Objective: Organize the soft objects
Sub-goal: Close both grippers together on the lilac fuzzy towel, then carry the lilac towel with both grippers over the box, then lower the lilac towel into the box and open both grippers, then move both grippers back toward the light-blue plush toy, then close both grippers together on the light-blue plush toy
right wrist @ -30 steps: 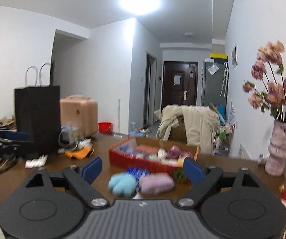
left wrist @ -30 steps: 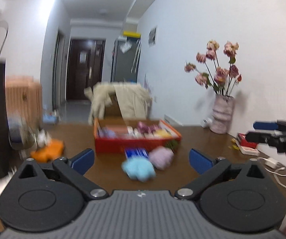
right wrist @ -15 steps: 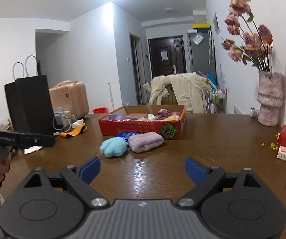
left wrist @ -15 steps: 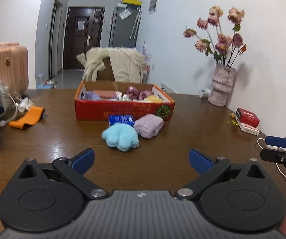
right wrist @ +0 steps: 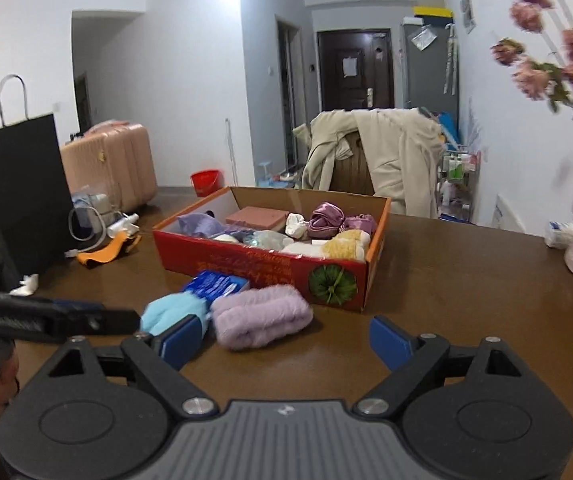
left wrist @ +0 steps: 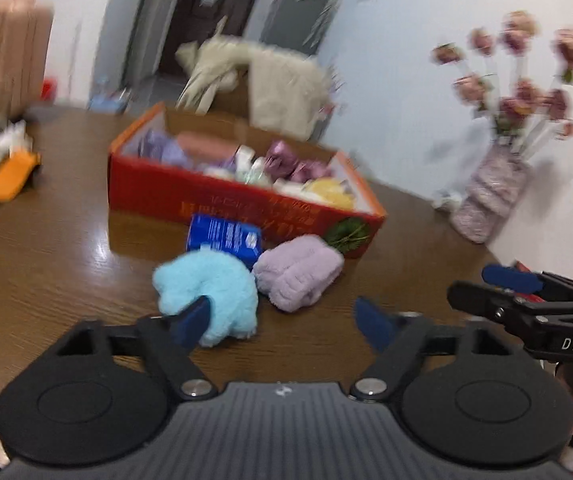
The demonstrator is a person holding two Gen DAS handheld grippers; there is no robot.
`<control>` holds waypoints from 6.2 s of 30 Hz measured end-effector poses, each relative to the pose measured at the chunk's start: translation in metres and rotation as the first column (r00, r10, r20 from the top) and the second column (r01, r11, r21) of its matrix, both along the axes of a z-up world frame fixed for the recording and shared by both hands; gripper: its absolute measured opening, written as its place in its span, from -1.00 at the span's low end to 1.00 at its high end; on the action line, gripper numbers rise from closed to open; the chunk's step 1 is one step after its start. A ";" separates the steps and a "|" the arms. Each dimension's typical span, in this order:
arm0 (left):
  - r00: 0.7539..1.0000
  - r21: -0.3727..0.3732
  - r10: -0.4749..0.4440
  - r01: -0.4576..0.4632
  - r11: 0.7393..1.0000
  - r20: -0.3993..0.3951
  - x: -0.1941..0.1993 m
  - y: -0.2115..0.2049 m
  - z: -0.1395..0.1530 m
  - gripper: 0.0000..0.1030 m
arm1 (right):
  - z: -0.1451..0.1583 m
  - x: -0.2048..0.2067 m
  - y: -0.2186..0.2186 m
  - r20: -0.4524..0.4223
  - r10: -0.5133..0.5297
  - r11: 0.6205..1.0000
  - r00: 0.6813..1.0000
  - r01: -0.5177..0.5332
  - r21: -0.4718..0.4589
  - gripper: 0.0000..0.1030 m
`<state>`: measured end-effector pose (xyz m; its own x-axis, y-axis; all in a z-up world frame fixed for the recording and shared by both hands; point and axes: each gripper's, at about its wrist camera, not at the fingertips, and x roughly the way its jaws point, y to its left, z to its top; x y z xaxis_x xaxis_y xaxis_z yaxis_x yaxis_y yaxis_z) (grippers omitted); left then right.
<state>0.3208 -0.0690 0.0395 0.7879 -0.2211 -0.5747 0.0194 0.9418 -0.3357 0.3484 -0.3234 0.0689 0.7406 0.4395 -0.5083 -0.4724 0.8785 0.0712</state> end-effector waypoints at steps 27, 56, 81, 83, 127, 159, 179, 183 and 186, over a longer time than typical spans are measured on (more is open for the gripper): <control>0.999 -0.038 -0.047 0.047 0.998 0.005 0.081 -0.018 -0.036 -0.50 | -0.065 0.148 0.038 -0.253 0.109 0.985 0.961 -0.071 0.155 -0.64; 0.886 -0.028 -0.295 0.326 0.945 0.357 -0.172 0.054 0.075 -0.52 | 0.042 -0.192 0.060 0.107 -0.102 0.928 0.989 0.056 0.369 -0.64; 0.933 -0.040 -0.242 0.262 0.964 0.267 0.155 0.091 0.103 -0.52 | 0.066 0.124 0.115 0.050 -0.111 0.954 0.993 0.092 0.287 -0.64; 0.951 -0.049 -0.226 0.241 0.969 0.210 0.187 0.092 0.083 -0.52 | 0.045 0.157 0.121 0.020 -0.117 0.960 0.993 0.108 0.258 -0.64; 0.933 0.271 -0.077 -0.023 0.962 0.352 -0.066 0.100 0.123 0.86 | 0.117 -0.061 0.045 0.255 -0.157 0.987 0.954 0.139 0.087 0.80; 0.968 0.189 -0.073 0.027 0.982 0.240 -0.094 0.107 -0.004 1.00 | -0.036 -0.132 0.064 0.112 -0.144 0.979 0.983 0.125 0.163 0.92; 0.975 -0.109 -0.224 0.223 0.969 0.010 0.048 0.110 -0.065 -0.35 | -0.099 0.062 0.125 -0.194 -0.007 0.968 0.981 0.055 0.243 -0.04; 0.974 -0.135 -0.227 0.228 0.964 0.020 0.048 0.113 -0.068 -0.52 | -0.105 0.065 0.120 -0.216 0.022 0.954 0.976 0.044 0.297 -0.24; 0.972 -0.127 -0.233 0.234 0.964 0.025 0.047 0.112 -0.068 -0.55 | -0.106 0.064 0.120 -0.212 0.031 0.952 0.977 0.036 0.303 -0.28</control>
